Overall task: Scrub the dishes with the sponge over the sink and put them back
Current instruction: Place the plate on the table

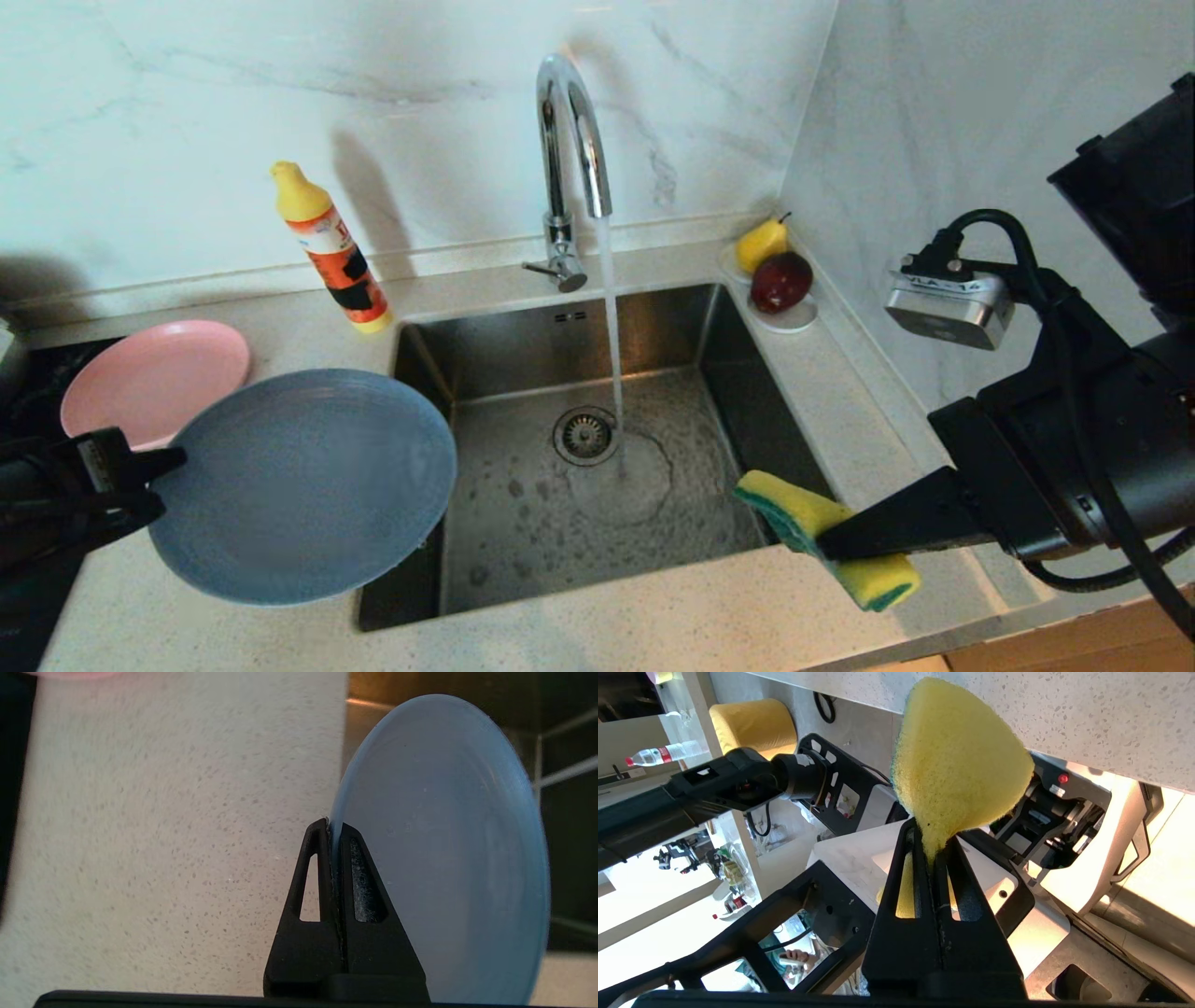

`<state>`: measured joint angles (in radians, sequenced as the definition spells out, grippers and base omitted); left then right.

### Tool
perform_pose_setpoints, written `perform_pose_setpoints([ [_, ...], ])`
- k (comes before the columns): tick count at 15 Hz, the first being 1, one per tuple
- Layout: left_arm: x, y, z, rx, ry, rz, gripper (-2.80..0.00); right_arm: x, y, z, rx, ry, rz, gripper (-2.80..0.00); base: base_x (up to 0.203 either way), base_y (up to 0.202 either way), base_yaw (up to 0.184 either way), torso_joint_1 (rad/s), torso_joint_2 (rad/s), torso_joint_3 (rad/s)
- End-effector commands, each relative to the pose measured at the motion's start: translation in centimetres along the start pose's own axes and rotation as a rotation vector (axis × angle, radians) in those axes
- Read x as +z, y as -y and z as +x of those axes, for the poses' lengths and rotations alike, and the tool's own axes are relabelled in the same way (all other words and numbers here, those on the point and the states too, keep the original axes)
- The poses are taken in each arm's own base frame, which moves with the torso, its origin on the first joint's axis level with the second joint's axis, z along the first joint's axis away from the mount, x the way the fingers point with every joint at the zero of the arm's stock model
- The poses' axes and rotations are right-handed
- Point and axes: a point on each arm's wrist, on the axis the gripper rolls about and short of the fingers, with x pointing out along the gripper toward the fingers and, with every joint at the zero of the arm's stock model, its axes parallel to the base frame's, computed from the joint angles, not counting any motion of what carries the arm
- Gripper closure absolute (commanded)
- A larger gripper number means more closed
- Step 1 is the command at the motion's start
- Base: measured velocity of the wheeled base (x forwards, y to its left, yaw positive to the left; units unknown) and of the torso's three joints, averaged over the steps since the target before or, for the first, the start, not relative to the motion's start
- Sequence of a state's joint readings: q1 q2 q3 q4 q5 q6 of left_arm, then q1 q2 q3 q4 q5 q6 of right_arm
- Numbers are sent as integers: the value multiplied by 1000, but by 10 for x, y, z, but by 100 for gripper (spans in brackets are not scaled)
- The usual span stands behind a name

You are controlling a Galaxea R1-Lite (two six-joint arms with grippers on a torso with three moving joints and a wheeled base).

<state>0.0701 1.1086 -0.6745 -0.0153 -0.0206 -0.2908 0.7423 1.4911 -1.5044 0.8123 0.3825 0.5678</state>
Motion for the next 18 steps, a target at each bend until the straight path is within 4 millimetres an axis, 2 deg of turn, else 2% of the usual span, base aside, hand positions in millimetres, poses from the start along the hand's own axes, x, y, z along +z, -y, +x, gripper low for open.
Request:
perform_pose_setpoints([
  [1, 3, -13, 15, 60, -34, -45, 0, 2, 2, 6, -3, -9, 7, 0, 0, 0, 0, 0, 0, 0],
  [9, 9, -68, 27, 195, -30, -185, 0, 8, 4, 13, -3, -7, 11, 0, 0, 0, 0, 0, 0, 0],
  [12, -4, -85, 32, 253, -74, -222, 0, 7, 4, 13, -4, -9, 14, 0, 0, 0, 0, 0, 0, 0],
  [18, -12, -112, 48, 322, -66, -263, 0, 10, 5, 17, -8, -15, 18, 0, 0, 0, 0, 0, 0, 0],
])
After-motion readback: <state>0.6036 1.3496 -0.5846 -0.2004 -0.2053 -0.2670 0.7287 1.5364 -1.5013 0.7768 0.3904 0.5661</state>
